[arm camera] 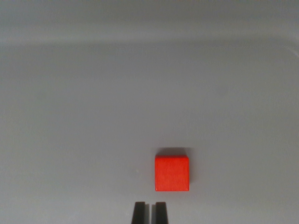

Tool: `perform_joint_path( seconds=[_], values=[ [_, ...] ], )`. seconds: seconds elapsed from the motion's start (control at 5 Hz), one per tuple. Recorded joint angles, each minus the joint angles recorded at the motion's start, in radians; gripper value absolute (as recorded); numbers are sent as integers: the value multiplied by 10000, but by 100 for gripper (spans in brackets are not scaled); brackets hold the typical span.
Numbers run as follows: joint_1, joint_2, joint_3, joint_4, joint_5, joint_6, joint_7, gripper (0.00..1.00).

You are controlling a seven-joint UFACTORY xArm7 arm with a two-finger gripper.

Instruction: Reach red block

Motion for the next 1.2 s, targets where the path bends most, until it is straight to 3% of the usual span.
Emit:
perform_joint_path(
  seconds=[0.2, 0.4, 0.6, 0.8, 1.0, 1.2],
  values=[
    [0, 0, 0, 0, 0, 0, 0, 0],
    [-21, 132, -8, -303, 13, -441, -9, 0],
    [-21, 132, -8, -303, 13, -441, -9, 0],
    [-42, 268, -17, -617, 26, -896, -18, 0],
    [-42, 268, -17, -617, 26, -896, -18, 0],
    [-64, 408, -25, -937, 39, -1363, -27, 0]
  ],
)
